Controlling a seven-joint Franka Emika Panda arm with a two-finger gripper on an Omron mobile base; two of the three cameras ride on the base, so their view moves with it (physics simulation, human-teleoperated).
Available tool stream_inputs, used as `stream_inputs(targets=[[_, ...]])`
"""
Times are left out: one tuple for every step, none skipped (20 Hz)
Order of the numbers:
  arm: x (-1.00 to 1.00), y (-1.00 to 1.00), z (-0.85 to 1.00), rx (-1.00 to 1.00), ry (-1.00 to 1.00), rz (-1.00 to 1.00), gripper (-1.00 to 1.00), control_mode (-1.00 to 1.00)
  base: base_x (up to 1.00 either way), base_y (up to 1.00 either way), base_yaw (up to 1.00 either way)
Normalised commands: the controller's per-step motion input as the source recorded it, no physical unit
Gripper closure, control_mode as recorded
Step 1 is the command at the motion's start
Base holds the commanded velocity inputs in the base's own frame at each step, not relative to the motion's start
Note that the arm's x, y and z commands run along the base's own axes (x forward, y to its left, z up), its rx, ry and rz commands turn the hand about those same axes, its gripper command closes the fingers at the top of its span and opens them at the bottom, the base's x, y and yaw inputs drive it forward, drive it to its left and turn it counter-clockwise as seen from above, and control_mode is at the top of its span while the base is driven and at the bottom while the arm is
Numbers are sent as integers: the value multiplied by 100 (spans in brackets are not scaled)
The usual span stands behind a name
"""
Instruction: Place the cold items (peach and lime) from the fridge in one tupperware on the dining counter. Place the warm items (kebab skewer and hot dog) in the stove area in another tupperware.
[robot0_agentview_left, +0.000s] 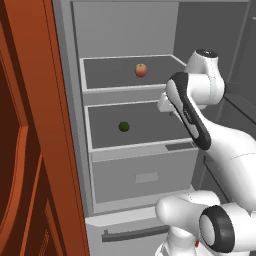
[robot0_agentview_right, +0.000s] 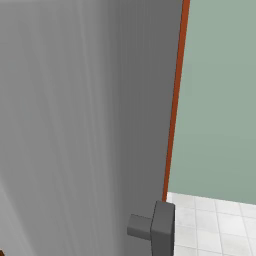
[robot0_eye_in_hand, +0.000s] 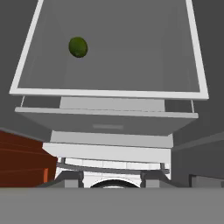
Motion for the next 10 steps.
stream_inputs(targets=[[-4, 0, 0, 0, 0, 0, -100, -100, 0, 0, 0], [-16, 5, 0, 0, -1, 0, -100, -100, 0, 0, 0], [-25, 8, 0, 0, 0, 0, -100, -100, 0, 0, 0], [-28, 10, -7, -1, 0, 0, -100, -100, 0, 0, 0], [-23, 16, -13, -4, 0, 5, -100, -100, 0, 0, 0], [-9, 27, -11, 0, 0, 10, -100, -100, 0, 0, 0], [-1, 23, -23, 0, 0, 4, -100, -100, 0, 0, 0], [0, 34, -27, -1, -7, 10, -100, -100, 0, 0, 0], [0, 41, -32, -3, -17, 14, -100, -100, 0, 0, 0], [3, 48, -36, -3, -5, 15, -100, -100, 0, 0, 0]])
